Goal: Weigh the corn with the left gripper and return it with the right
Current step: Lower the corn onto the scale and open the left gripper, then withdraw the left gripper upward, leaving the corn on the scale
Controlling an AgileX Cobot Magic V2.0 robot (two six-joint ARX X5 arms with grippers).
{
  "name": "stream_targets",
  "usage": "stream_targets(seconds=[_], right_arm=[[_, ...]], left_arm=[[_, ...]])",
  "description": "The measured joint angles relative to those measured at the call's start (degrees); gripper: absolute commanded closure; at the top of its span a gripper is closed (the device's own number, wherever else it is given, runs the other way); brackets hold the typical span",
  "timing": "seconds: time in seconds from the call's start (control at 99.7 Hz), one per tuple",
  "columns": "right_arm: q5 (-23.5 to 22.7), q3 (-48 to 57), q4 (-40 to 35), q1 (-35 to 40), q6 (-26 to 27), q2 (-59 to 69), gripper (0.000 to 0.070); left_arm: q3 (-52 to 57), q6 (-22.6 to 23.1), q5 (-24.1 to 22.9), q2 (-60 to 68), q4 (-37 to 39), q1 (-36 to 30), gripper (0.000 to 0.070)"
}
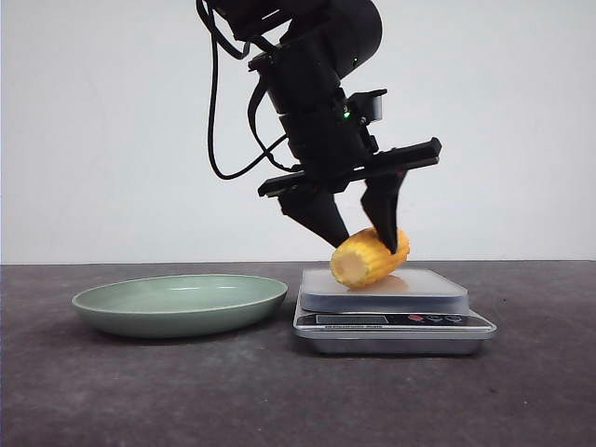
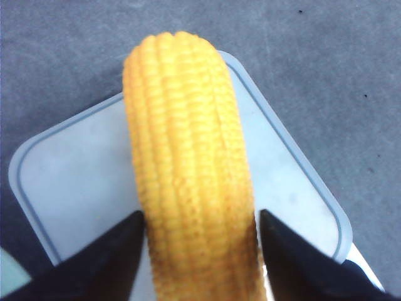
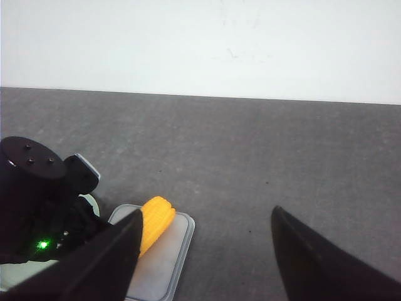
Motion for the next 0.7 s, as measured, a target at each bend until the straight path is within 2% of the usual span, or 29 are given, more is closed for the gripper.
stream_targets(seconds=[0.201,0.371,0.511,0.702], right_arm=[[0.0,0.0,0.0,0.0,0.0,0.0,0.0292],[0.0,0.0,0.0,0.0,0.0,0.0,0.0292],[0.0,0.0,0.0,0.0,0.0,0.0,0.0292],[0.0,0.0,-0.7,0.0,-0.3,0.0,0.0293]], left_arm=[[1.0,0.1,0.0,-2.2,-2.3,-0.4,0.0301],[3.6,1.5,-1.7,-12.7,-4.3,-0.4,0.0306],[4.5,3.5,-7.7,-24.4,-6.5,-0.4,0.0306],[4.5,5.9,-16.7,-37.9,-13.8,-0.4,0.0306]])
